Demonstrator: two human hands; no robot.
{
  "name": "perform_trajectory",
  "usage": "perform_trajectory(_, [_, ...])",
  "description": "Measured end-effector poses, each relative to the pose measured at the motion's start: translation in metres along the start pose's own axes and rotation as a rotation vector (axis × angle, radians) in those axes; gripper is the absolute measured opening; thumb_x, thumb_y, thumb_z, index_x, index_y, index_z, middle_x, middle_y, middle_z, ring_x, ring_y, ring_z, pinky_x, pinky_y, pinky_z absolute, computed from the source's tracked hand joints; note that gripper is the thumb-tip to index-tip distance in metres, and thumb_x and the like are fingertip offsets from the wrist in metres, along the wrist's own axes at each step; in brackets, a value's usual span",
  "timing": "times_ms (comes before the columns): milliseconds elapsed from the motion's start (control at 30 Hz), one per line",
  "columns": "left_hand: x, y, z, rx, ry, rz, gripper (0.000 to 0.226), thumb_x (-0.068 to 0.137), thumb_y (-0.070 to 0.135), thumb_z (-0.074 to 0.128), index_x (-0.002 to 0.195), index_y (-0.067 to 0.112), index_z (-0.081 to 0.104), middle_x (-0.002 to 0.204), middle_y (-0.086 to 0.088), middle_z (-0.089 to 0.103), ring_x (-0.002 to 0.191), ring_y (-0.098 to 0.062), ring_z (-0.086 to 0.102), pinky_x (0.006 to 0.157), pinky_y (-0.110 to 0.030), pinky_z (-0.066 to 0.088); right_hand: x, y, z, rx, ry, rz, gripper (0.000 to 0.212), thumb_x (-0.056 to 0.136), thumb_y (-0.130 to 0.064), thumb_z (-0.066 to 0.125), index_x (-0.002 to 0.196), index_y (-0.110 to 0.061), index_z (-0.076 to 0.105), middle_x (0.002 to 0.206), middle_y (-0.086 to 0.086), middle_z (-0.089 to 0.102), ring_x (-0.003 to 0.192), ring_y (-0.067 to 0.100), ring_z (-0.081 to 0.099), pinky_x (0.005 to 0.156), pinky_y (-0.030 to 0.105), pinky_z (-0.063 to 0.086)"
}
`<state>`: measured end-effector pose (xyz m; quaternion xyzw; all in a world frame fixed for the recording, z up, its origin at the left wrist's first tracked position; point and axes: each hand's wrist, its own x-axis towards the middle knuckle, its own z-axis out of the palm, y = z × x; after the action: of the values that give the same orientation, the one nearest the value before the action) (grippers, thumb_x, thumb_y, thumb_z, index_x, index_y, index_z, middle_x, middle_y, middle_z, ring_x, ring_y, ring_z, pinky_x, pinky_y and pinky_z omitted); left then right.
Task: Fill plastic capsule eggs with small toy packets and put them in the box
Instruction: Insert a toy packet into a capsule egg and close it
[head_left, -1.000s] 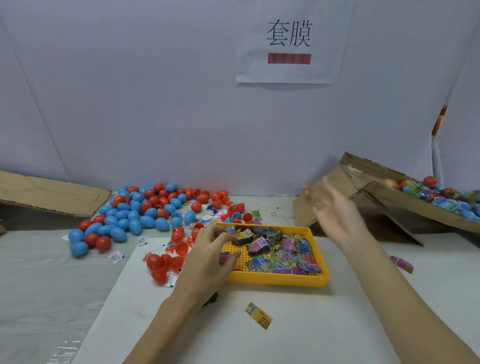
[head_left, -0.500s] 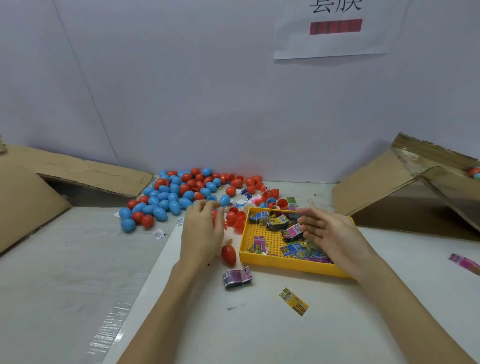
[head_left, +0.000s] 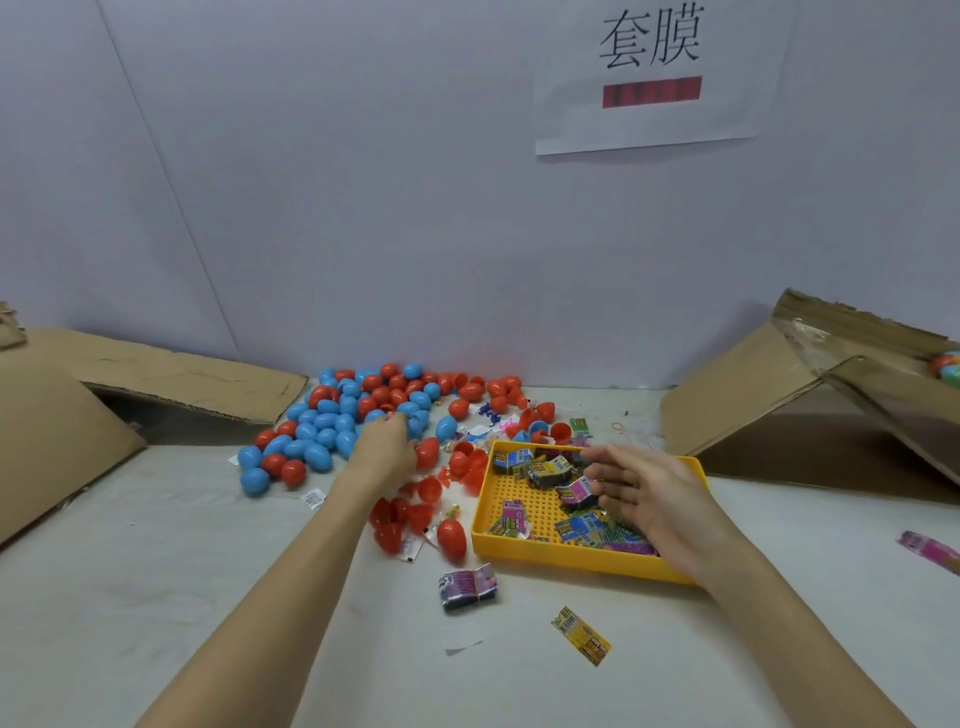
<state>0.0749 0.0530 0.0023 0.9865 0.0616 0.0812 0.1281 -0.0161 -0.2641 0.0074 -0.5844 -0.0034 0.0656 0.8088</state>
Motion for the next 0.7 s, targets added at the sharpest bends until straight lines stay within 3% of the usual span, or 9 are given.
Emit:
perform_trajectory(133, [-0.014,0.002,-0.002,-0.093,0.135,0.016,0.016,0.096,0.004,0.058,0.111,0.003,0.062,0.111,-0.012,0.065,0.102,-0.028,0.060,0.083,-0.035,0.049,0.000,0.000,0.001,-0.013,-0.015,0.006,0.027,0.103,-0.022,0.061,0.107,-0.003,0.079,0.096,0.016,0.076,0.082,0.020,0.073,0.070,0.026,0.061])
perform_trajectory(300, [-0.067,0.044,-0.007,-0.303,0.374,0.226,0.022,0.096,0.010,0.064,0.117,0.010,0.058,0.108,-0.003,0.062,0.101,-0.021,0.058,0.086,-0.034,0.051,-0.001,0.001,0.004,-0.041,-0.027,0.005,0.027,0.103,-0.022,0.061,0.108,-0.002,0.078,0.095,0.017,0.075,0.082,0.021,0.072,0.069,0.024,0.061])
perform_trajectory(400, [-0.100,0.081,-0.002,-0.545,0.325,0.376,0.025,0.094,0.016,0.068,0.118,0.018,0.059,0.111,0.006,0.058,0.102,-0.008,0.055,0.090,-0.018,0.047,-0.004,0.001,0.006,-0.095,-0.041,-0.025,0.025,0.101,-0.022,0.063,0.108,-0.004,0.079,0.094,0.016,0.076,0.083,0.022,0.072,0.070,0.024,0.061])
perform_trajectory(500, [-0.119,0.105,0.011,-0.624,0.240,0.468,0.030,0.096,0.020,0.069,0.125,0.019,0.062,0.114,0.004,0.052,0.101,-0.005,0.051,0.086,-0.006,0.039,-0.008,0.002,0.007,-0.189,-0.063,-0.106,0.021,0.101,-0.018,0.062,0.112,-0.008,0.077,0.101,0.015,0.077,0.089,0.025,0.074,0.076,0.027,0.062])
perform_trajectory(600, [-0.124,0.109,0.020,-0.634,0.182,0.518,0.040,0.097,0.018,0.068,0.136,0.017,0.058,0.124,0.001,0.051,0.110,-0.007,0.052,0.092,-0.008,0.043,-0.012,0.004,0.010,-0.370,-0.100,-0.208,0.021,0.099,-0.019,0.066,0.118,-0.018,0.075,0.106,0.004,0.078,0.097,0.020,0.076,0.079,0.028,0.062])
perform_trajectory(700, [-0.124,0.107,0.020,-0.665,0.205,0.540,0.043,0.093,0.014,0.073,0.133,0.013,0.056,0.124,0.001,0.058,0.110,-0.010,0.058,0.095,-0.018,0.050,-0.012,0.006,0.013,-0.510,-0.109,-0.226,0.025,0.094,-0.022,0.075,0.118,-0.027,0.075,0.108,-0.007,0.077,0.101,0.012,0.074,0.082,0.029,0.062])
